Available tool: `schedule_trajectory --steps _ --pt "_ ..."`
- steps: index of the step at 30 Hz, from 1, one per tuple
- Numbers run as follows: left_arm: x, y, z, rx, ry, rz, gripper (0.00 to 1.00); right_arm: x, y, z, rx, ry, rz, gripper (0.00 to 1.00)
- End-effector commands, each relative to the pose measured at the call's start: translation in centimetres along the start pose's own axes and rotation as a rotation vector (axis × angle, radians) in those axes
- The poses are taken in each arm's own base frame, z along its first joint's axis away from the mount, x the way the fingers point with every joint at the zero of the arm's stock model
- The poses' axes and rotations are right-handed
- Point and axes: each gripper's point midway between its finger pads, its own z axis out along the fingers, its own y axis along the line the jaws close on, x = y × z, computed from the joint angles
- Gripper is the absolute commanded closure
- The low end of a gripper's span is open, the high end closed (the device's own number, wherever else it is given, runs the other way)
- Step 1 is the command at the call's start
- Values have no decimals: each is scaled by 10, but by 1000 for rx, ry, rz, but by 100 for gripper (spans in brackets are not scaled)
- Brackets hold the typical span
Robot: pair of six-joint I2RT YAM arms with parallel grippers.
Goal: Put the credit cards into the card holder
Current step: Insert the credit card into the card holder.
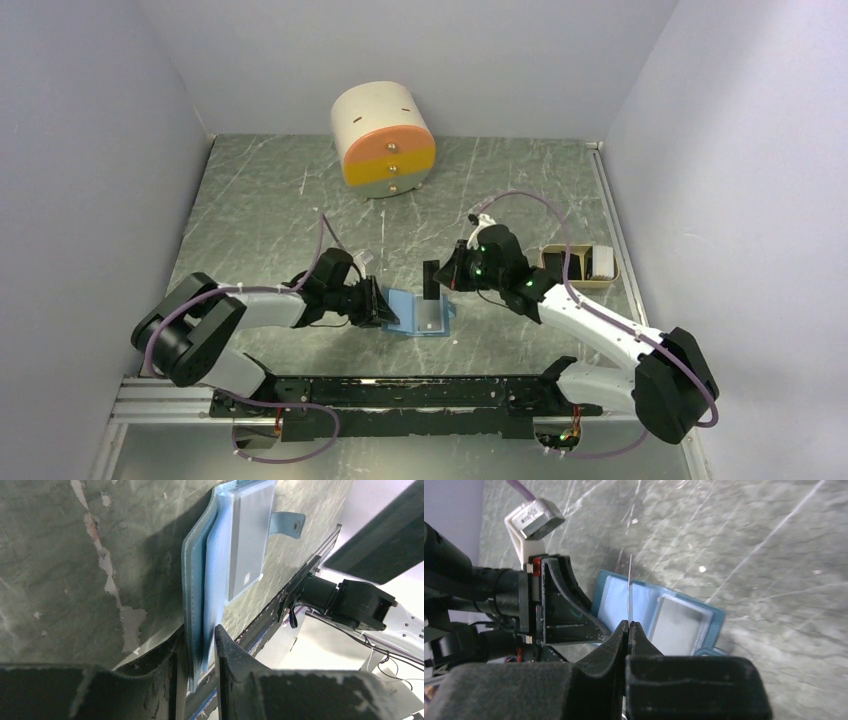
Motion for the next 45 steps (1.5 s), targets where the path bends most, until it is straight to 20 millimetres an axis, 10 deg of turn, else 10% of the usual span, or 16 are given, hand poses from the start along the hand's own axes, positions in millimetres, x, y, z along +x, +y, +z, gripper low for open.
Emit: schedule_trajectory --steps 1,15,19,45 --pt "-9 -4 -8 -5 -53 19 70 8 24 10 -140 -15 52 100" --pt "-6 9 -21 -12 -73 -2 77 56 10 33 -179 69 109 100" --pt "-7 7 -22 21 -75 -6 91 60 9 37 -190 72 136 100" --pt "3 31 -21 -48 -70 -48 90 65 -18 55 -108 2 215 100"
